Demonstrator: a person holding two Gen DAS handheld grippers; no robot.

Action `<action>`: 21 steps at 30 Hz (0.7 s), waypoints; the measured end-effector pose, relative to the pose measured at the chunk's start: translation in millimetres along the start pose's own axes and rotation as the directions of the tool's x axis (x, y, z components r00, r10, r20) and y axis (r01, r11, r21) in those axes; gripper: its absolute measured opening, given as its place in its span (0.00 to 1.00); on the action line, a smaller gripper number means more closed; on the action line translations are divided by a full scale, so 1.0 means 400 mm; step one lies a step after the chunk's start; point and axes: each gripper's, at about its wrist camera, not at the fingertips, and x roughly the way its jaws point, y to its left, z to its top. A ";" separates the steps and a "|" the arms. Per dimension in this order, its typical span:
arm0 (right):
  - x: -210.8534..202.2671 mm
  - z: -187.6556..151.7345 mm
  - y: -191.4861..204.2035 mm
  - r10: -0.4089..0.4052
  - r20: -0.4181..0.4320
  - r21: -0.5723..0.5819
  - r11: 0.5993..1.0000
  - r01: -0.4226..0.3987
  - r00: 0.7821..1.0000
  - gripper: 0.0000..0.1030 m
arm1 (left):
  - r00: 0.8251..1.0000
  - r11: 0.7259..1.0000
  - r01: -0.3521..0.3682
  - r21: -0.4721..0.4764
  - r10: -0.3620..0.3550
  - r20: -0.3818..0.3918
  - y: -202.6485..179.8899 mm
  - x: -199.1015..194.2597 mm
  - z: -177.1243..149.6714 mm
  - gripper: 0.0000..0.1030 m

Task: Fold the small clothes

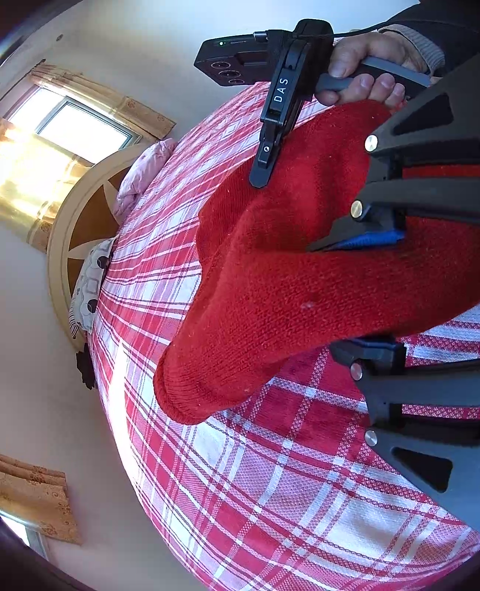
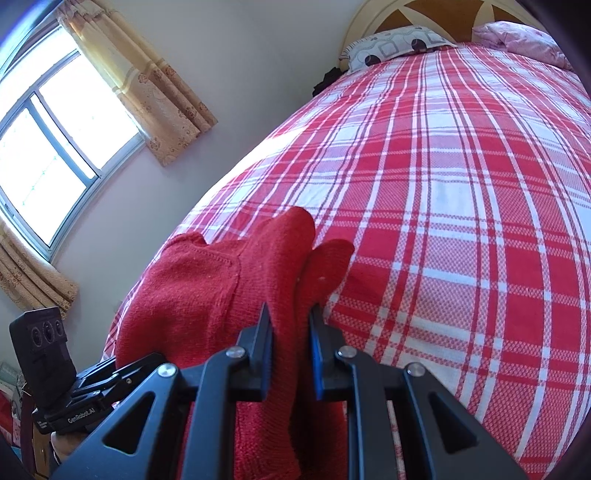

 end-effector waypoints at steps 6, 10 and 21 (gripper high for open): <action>0.013 -0.006 0.003 -0.045 -0.024 -0.019 0.999 0.045 0.999 0.20 | 1.000 1.000 -0.012 -0.002 0.012 -0.011 0.007 0.003 -0.015 0.44; 0.016 -0.006 0.008 -0.067 -0.037 -0.024 0.998 0.066 0.997 0.21 | 1.000 1.000 -0.018 -0.005 0.018 -0.006 0.013 -0.002 -0.025 0.48; -0.047 0.002 0.020 -0.129 0.017 -0.052 0.990 0.130 0.992 0.37 | 0.993 0.993 -0.112 0.028 0.111 0.029 -0.007 -0.072 -0.024 0.50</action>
